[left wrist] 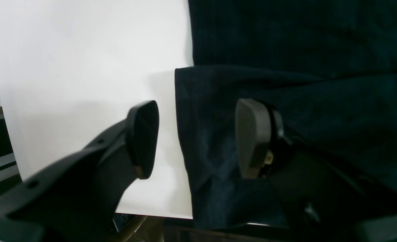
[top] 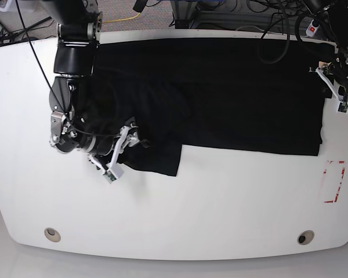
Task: Fold the T-shirt properly
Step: 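Pull the grasped sleeve fabric with the right gripper toward the shirt's end, then move the left gripper along the shirt edge and grasp the corner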
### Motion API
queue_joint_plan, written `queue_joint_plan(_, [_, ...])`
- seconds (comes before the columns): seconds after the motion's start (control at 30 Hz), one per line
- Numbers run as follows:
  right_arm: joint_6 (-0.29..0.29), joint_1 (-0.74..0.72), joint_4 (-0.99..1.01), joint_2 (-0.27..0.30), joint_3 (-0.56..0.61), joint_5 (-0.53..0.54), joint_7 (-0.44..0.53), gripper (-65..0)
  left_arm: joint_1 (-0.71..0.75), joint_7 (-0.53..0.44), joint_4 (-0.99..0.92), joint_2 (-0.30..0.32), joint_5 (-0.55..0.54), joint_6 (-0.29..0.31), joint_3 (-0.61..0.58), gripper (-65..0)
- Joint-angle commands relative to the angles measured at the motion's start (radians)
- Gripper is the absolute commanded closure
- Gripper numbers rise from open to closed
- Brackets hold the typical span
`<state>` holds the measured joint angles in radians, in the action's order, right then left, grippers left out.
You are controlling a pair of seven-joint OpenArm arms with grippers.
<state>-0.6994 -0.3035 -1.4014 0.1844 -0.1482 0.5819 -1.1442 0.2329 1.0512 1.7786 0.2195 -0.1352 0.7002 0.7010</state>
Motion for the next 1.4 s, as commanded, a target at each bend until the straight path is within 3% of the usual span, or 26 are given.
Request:
queue_joint_plan(0.0, [0.001,-0.038,-0.002,0.045,-0.07,0.011,0.026,-56.9,-0.008,-0.015,0.014,0.019,-0.007,-0.002,0.003,-33.8])
queue_joint_plan(0.2, [0.001,-0.093,0.092,0.102,-0.155,-0.132,0.037,-52.5,-0.045,-0.015,0.016,0.019,-0.008,-0.002,0.003,-33.8])
queue_joint_plan(0.47, [0.001,-0.142,0.299,0.154,-0.159,-0.264,0.168,-52.5,-0.06,-0.015,0.016,0.016,-0.013,-0.002,0.003,-33.8])
queue_joint_plan(0.7, [0.001,-0.15,0.458,0.151,-0.158,-0.265,0.269,-52.5,-0.066,-0.015,0.016,0.016,-0.013,-0.002,-0.027,-33.8])
queue_joint_plan(1.07, [0.001,-0.132,0.454,0.089,-0.097,-0.257,0.273,-51.7,-0.096,-0.012,0.022,0.021,-0.01,-0.002,-0.025,-33.8])
queue_joint_plan(1.2, [0.001,-0.13,0.454,0.069,-0.097,-0.264,0.273,-42.3,-0.145,-0.01,0.019,0.021,-0.007,-0.002,0.007,-34.2])
queue_joint_plan(1.33, [0.001,-0.13,0.454,0.068,-0.097,-0.265,0.29,-26.5,-0.212,-0.009,0.017,0.022,0.012,-0.002,0.018,-36.8])
queue_joint_plan(1.37, [0.001,-0.13,0.457,0.068,-0.097,-0.265,0.297,-19.8,-0.231,-0.009,0.017,0.021,0.035,-0.002,0.009,-38.8])
